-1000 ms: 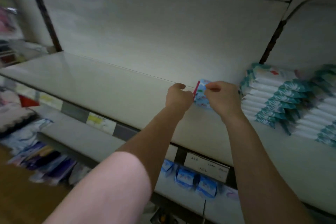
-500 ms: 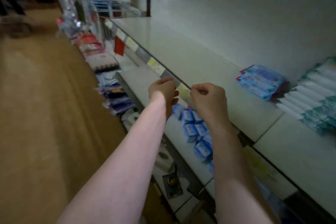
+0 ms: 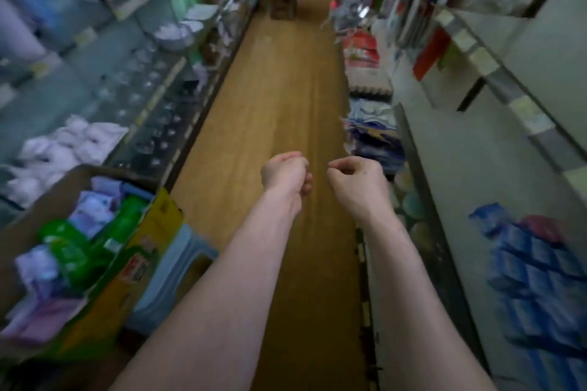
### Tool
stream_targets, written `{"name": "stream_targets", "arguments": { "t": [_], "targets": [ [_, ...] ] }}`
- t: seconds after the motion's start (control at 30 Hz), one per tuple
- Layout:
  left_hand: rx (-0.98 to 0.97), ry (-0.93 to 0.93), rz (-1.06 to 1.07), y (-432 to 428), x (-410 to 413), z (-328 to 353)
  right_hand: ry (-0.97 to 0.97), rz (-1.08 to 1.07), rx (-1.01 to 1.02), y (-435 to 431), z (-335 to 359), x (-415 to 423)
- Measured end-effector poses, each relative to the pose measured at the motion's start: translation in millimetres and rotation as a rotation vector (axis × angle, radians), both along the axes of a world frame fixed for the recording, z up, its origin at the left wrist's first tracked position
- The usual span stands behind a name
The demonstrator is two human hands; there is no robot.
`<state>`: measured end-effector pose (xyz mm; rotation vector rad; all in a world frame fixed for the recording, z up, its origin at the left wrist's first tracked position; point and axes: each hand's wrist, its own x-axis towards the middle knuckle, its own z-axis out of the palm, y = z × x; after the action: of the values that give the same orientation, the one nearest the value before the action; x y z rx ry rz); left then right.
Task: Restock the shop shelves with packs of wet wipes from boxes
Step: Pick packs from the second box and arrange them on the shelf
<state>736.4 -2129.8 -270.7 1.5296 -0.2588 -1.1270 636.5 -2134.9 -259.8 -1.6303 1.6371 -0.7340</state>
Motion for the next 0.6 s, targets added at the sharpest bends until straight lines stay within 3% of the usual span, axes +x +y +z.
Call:
{"name": "stream_targets", "arguments": {
  "t": [0.27,0.6],
  "targets": [
    [0.053,0.061,0.263,89,144,-30,0.012,0.294,0.123,62,-16,143],
    [0.101,0.119,0.372,177,288,-47,0.025,0.454,0.226,124,-32,286]
  ]
}}
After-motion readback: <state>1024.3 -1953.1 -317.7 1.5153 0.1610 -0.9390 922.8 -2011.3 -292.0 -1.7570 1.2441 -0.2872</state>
